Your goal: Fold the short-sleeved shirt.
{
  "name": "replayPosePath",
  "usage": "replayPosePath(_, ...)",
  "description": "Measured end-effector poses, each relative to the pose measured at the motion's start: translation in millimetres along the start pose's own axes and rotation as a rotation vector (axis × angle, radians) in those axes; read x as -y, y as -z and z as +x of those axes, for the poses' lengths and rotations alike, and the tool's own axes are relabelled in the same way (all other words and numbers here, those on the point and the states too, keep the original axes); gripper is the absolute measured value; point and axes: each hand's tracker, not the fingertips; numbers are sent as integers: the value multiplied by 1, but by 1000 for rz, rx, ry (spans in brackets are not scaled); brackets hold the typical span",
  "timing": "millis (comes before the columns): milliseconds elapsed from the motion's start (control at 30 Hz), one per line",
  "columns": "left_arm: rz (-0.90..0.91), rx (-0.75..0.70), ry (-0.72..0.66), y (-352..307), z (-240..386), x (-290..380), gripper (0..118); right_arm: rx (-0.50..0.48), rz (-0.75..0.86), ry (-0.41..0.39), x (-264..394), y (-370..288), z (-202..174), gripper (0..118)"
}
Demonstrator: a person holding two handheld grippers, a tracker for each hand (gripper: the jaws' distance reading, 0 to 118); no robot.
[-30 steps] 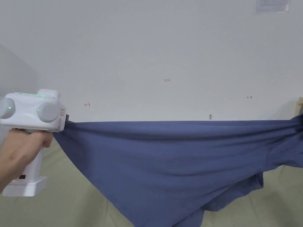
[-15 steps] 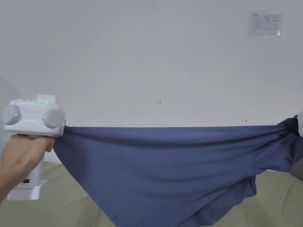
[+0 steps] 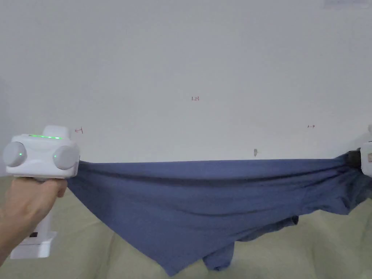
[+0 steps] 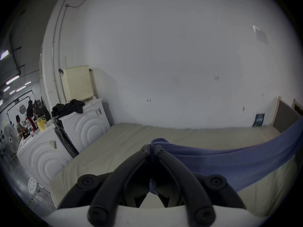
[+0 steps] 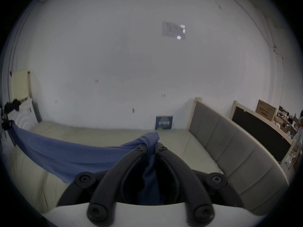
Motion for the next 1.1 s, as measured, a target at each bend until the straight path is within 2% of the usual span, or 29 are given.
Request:
replayPosePath(100, -94, 36, 4, 16, 5, 63, 0, -13, -90, -8, 65, 12, -6, 10)
replayPosePath(300, -255, 86, 32, 13, -3, 188, 0, -54, -246, 78, 197, 1, 5, 10)
replayPosePath(400, -297, 109, 36, -1, -14, 235, 0, -79, -303, 45, 242, -23, 6, 10)
replayPosePath(500, -330, 123, 54, -23, -25, 270, 0, -77, -316, 51, 277, -49, 10, 10)
replayPosePath(633, -381, 138, 40, -52, -36, 298, 0, -99, -351, 69, 307, -96, 10, 10)
replayPosePath(767, -402, 150, 47, -76, -54, 318, 0, -116, -367, 89, 330, -131, 27, 10)
replayPosePath(967, -410, 162, 17, -124, -88, 340, 0, -142, -367, 70, 350, -198, 33, 10)
replayPosePath(1033, -413, 174, -3, -146, -96, 346, 0, -149, -370, 40, 356, -219, 35, 10)
replayPosePath(1100, -420, 197, -32, -164, -105, 353, 0, -151, -369, 50, 366, -236, 44, 10)
